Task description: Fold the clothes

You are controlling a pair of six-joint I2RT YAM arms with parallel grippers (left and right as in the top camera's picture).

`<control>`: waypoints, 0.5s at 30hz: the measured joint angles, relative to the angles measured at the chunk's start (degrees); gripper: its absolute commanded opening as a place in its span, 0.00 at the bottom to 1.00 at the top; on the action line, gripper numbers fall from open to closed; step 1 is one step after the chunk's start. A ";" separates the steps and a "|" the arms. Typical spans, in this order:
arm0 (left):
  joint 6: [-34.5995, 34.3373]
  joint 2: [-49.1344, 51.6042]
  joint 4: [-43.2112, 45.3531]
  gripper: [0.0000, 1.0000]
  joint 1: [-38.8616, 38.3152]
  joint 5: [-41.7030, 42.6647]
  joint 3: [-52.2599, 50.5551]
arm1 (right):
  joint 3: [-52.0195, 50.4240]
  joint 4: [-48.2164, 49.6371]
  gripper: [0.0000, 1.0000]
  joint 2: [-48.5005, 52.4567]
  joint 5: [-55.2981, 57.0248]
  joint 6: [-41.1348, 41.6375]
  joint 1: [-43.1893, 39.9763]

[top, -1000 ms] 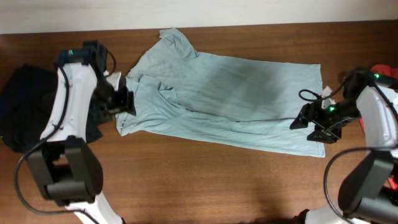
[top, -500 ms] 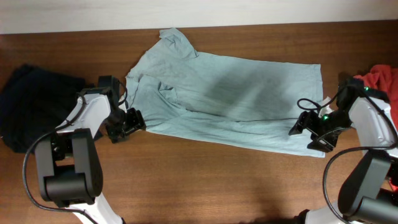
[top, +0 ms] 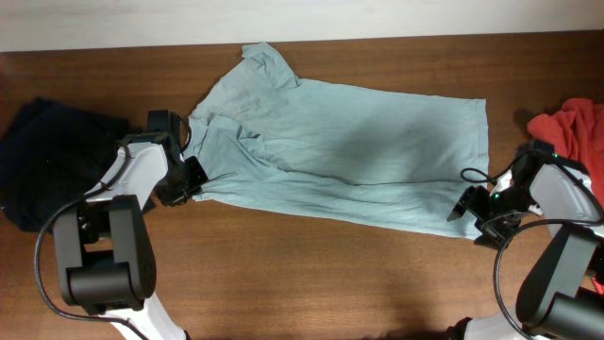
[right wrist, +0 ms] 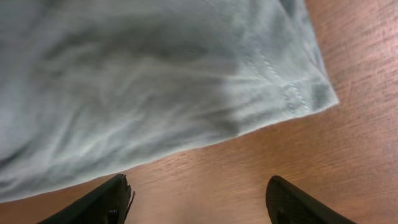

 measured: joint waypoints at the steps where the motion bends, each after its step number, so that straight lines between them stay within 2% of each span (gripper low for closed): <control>1: -0.02 0.00 -0.24 0.10 0.00 -0.11 0.00 | -1.22 0.15 0.75 0.00 0.28 0.04 -0.28; 15: 0.00 0.00 -0.66 0.12 0.00 -0.15 0.00 | -6.01 8.07 0.75 0.00 5.35 4.57 -13.16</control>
